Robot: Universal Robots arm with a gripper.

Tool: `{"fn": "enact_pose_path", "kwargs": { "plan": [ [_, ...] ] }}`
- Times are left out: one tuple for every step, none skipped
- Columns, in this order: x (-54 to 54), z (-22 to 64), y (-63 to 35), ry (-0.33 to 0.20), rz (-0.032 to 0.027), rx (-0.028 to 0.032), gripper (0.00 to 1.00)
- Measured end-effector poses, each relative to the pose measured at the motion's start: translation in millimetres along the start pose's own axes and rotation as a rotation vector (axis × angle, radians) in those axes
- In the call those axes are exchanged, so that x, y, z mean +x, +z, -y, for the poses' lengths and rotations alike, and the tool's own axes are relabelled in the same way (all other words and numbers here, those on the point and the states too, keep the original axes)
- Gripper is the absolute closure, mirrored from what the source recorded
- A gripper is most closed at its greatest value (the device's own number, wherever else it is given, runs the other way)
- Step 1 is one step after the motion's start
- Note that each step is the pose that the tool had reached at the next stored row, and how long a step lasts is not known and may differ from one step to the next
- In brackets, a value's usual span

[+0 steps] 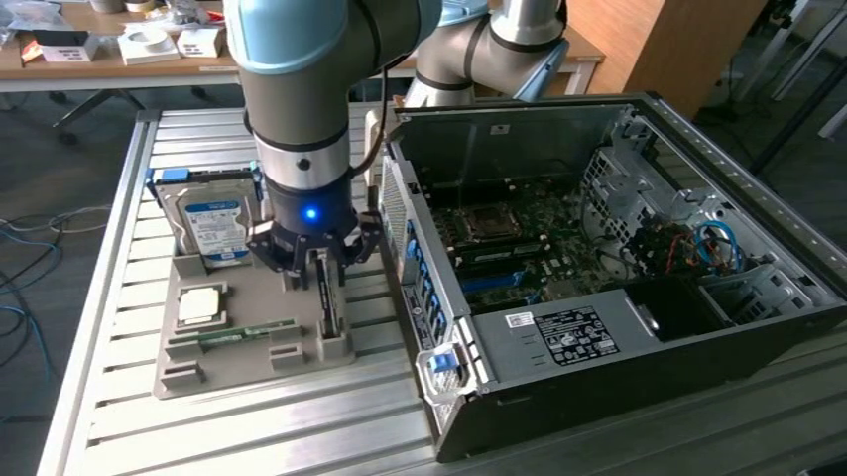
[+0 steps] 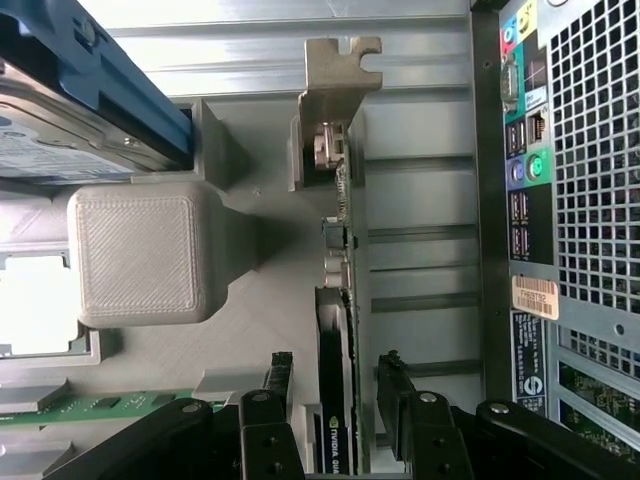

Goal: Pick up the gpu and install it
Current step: 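Pick up the gpu and move the gpu toward the slot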

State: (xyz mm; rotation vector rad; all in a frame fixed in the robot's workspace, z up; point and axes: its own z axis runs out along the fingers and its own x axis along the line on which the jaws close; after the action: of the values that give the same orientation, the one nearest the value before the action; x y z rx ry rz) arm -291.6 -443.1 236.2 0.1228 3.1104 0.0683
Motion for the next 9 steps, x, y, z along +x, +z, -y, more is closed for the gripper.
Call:
{"fn": "enact_pose_path", "kwargs": {
  "plan": [
    [0.0, 0.0, 0.4, 0.0, 0.0, 0.0, 0.53],
    [0.0, 0.0, 0.4, 0.0, -0.0001, 0.0001, 0.53],
    [0.0, 0.0, 0.4, 0.0, -0.0001, 0.0001, 0.53],
    [0.0, 0.0, 0.5, 0.0, -0.0001, 0.0001, 0.53],
    [0.0, 0.0, 0.9, 0.0, 0.0002, -0.0002, 0.53],
    [0.0, 0.0, 1.8, 0.0, 0.0005, -0.0005, 0.53],
    [0.0, 0.0, 2.4, 0.0, 0.0003, -0.0003, 0.53],
    [0.1, 0.1, 2.6, 0.0, 0.0, -0.0001, 0.53],
    [0.1, 0.1, 2.6, 0.0, 0.0, 0.0, 0.53]
  ]
}}
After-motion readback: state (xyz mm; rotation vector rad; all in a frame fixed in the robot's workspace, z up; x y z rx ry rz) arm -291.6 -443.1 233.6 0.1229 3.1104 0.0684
